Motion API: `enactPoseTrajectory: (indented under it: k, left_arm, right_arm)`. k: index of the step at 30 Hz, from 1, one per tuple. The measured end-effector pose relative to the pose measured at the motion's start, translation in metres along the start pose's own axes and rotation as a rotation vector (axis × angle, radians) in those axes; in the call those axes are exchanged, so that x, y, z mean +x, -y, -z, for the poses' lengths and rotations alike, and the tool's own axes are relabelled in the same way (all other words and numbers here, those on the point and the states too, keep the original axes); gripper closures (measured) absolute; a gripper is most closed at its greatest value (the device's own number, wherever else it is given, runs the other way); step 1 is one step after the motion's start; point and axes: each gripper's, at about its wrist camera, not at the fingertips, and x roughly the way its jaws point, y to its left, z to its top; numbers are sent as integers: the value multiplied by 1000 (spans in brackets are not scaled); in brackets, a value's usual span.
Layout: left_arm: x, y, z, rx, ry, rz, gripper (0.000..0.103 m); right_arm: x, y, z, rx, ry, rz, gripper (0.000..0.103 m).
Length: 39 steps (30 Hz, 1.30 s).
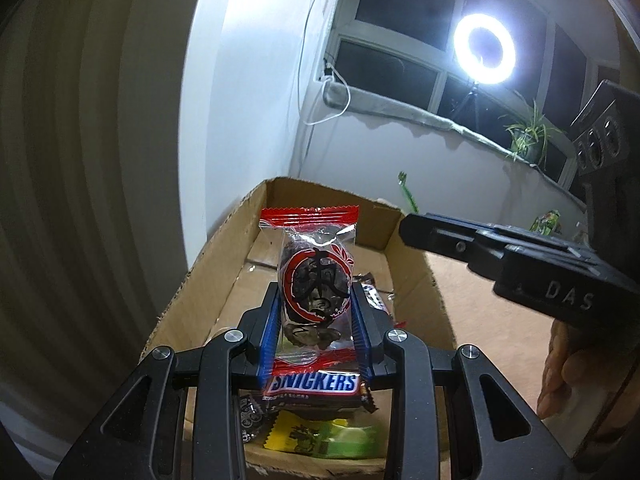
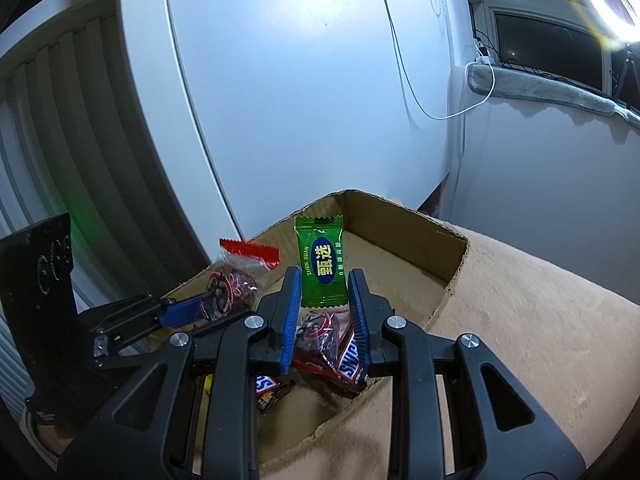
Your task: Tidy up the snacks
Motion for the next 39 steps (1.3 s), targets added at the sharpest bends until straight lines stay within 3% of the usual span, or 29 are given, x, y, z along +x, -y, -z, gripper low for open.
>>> enactPoseTrajectory:
  k: [5, 6, 8, 10, 15, 24, 39]
  left_arm:
    - [13, -5, -3, -20, -37, 6, 71]
    - [16, -6, -3, -24, -47, 4, 67]
    - [20, -9, -2, -36, -61, -8, 47]
    - [15, -8, 1, -25, -59, 10, 39]
    - [-3, -1, 2, 16, -14, -26, 25]
    - [-16, 1, -6, 28, 23, -32, 25]
    - [-25, 14, -5, 50, 44, -32, 25]
  right_arm:
    - [6, 2, -6, 0, 17, -2, 78]
    - [7, 4, -8, 1, 35, -1, 77]
    - [10, 7, -9, 12, 30, 10, 46]
    - [3, 10, -6, 34, 56, 3, 41]
    - [-10, 10, 8, 33, 60, 24, 41]
    - [-23, 8, 15, 53, 63, 24, 41]
    - [-47, 5, 27, 76, 82, 27, 31]
